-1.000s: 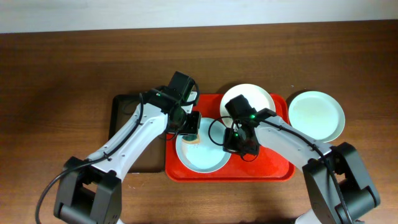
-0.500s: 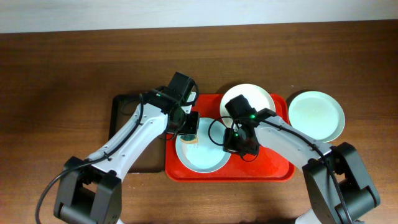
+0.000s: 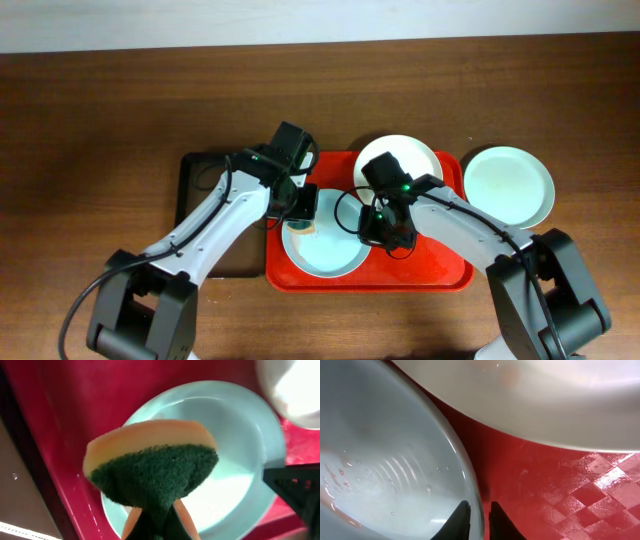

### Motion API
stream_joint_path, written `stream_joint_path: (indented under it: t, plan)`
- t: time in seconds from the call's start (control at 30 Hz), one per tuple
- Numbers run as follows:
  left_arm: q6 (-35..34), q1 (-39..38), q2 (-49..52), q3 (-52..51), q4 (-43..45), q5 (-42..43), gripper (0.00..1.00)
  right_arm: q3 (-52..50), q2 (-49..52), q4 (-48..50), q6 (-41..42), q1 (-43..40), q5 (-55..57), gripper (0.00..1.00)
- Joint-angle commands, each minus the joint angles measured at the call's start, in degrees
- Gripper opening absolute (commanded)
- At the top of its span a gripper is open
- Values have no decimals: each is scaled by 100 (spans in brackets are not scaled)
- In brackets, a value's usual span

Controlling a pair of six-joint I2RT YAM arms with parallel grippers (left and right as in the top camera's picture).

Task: Clean dirty plates on tray and stack at the side
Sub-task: 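Scrub the pale blue plate surface with the sponge in the left gripper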

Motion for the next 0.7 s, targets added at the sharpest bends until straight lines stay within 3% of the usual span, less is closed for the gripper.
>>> stream_joint_path:
  t: [0.0, 0.27, 0.47, 0.67]
  plan:
    - [17, -9, 17, -380, 297, -96, 0, -20, 20, 50, -133, 7, -48, 16]
    - [-238, -24, 144, -857, 793, -59, 0, -20, 20, 87, -214, 7, -52, 4]
    - [-258, -24, 664, -857, 990, -15, 0, -20, 20, 87, -214, 7, -50, 4]
    - [-254, -22, 885, -852, 1263, 1322, 0, -20, 20, 85, -214, 7, -50, 4]
